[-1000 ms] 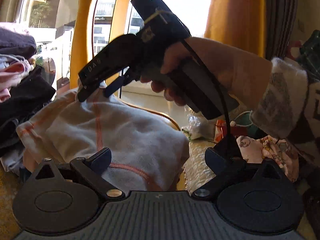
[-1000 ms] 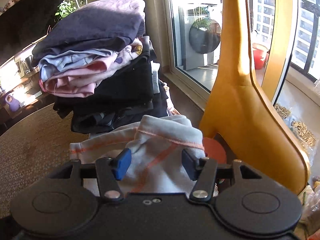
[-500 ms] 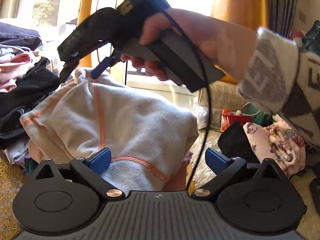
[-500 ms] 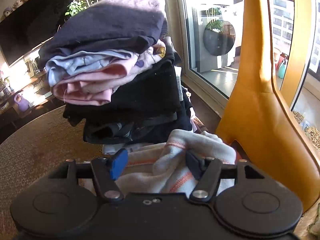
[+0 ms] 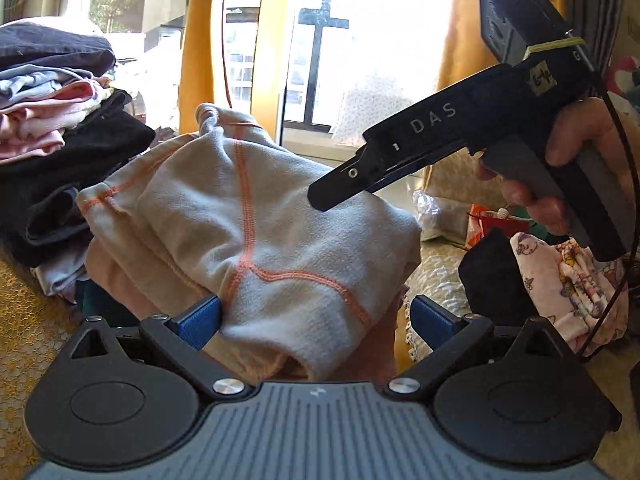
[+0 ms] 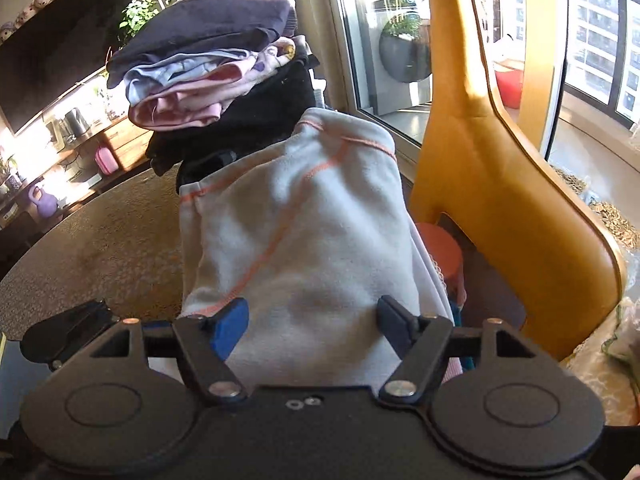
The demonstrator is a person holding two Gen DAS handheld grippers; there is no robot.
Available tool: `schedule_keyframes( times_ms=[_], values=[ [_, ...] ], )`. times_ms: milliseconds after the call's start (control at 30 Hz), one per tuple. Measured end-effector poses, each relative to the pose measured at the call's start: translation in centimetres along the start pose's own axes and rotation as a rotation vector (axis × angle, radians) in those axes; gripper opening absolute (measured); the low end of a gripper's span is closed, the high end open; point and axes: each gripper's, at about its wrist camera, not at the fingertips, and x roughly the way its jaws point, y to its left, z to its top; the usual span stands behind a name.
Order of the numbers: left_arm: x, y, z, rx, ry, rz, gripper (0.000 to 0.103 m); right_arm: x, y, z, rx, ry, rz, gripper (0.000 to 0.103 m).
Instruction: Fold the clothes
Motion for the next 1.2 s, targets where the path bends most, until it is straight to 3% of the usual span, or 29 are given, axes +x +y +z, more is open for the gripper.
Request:
schedule_keyframes(
  times_ms=[167, 367, 767, 1200],
  values=[
    [-2.3, 0.2, 1.3, -0.123, -0.002, 0.079, 0.101, -3.1, 0.9, -0.6, 0.013, -0.071, -0.031, 0.103],
    [-3.6, -1.0, 2.0, -0.134, 0.029, 0.211, 0.101, -4.9, 2.3, -2.0, 0.012, -0.081, -0.108, 0.103],
    [-5.0, -1.1, 1.8, -0.205, 0.075, 0.29, 0.101, -5.6, 4.4, -3.3, -0.005, -0.016, -0.174, 0.103],
    [-5.3, -1.0, 2.2, -0.21, 0.113, 0.351, 0.101, -4.5, 5.3, -3.7, -0.005, 0.045, -0.211, 0.103]
  ],
)
